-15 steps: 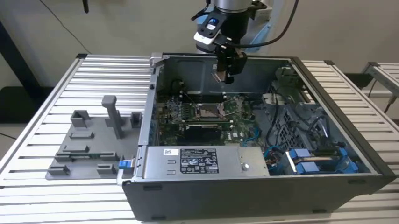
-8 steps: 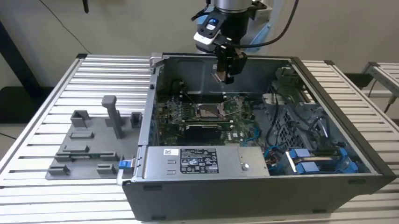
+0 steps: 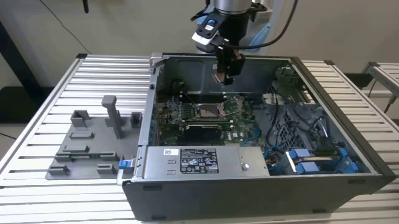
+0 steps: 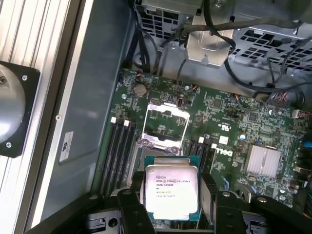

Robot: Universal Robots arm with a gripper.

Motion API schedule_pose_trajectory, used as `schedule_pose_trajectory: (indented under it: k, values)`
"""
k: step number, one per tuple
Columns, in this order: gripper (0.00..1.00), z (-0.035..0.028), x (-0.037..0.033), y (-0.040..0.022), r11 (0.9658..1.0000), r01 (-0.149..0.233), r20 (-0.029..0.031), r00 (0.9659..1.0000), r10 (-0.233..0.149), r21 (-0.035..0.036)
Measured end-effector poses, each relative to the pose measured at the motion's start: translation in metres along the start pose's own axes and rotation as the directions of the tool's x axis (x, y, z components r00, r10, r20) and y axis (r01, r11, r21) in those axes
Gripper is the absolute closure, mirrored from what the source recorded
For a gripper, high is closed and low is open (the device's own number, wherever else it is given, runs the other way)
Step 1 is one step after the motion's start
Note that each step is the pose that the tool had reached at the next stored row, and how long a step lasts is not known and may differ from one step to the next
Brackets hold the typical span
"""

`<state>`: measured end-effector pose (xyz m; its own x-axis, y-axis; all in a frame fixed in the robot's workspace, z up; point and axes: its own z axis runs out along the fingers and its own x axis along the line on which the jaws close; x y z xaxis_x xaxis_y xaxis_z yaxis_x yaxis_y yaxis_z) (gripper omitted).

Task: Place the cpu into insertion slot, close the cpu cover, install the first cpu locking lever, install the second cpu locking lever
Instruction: 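Place the cpu into insertion slot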

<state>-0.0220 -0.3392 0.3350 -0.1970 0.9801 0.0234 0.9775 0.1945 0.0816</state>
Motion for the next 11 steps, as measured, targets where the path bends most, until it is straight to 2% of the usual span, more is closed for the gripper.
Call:
schedule_pose_trajectory:
  k: [11]
  values:
    - [0.46, 0.012, 0.0032, -0.0027, 0.9972, -0.075, 0.0057, 0.9971, 0.075, -0.0012]
